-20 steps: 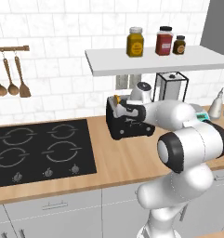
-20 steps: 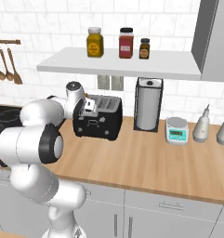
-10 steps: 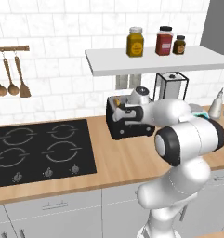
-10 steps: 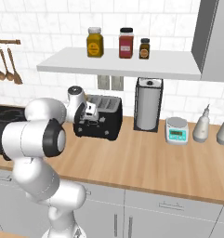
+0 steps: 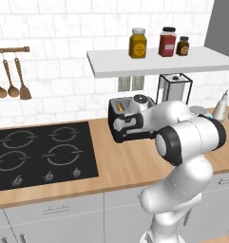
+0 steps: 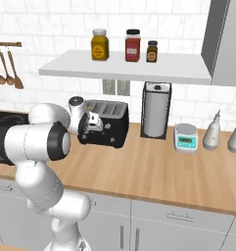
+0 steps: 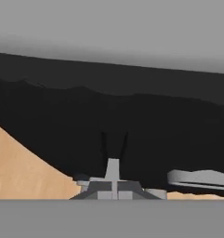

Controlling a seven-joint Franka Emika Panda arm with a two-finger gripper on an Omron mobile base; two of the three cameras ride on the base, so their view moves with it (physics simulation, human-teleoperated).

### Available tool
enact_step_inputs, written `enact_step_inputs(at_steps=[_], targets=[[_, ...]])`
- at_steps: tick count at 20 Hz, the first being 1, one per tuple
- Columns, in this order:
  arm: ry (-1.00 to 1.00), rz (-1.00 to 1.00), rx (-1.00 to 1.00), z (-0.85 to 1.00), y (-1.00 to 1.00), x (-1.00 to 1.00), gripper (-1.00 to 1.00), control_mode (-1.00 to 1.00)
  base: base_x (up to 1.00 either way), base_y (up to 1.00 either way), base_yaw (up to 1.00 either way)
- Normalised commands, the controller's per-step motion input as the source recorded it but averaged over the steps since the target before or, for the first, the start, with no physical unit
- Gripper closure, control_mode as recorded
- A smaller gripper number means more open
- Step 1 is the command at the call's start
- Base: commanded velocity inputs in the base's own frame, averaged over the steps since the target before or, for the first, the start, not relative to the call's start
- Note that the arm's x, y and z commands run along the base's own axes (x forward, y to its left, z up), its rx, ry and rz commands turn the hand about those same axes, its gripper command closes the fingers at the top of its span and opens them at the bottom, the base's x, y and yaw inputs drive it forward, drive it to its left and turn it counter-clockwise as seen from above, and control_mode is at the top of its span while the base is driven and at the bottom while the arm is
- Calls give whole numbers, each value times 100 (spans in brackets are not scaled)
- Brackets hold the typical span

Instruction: Start the toaster. Once the lever pops up, take the bread to the plate on the dining counter.

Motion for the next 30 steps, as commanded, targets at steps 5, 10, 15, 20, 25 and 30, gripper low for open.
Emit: enact_step_inputs(at_steps=[5, 10, 15, 20, 25, 30], targets=[[-1, 0, -3, -63, 9, -6, 100, -100, 0, 0, 0], [-13, -1, 0, 35, 2, -21, 100, -100, 0, 0, 0], [-15, -5, 0, 51, 15, -13, 100, -100, 0, 0, 0], [-15, -8, 0, 49, 9, -1, 100, -100, 0, 0, 0], [-18, -6, 0, 24, 0, 2, 100, -100, 0, 0, 0], [-7, 0, 0, 20, 6, 11, 100, -100, 0, 0, 0]])
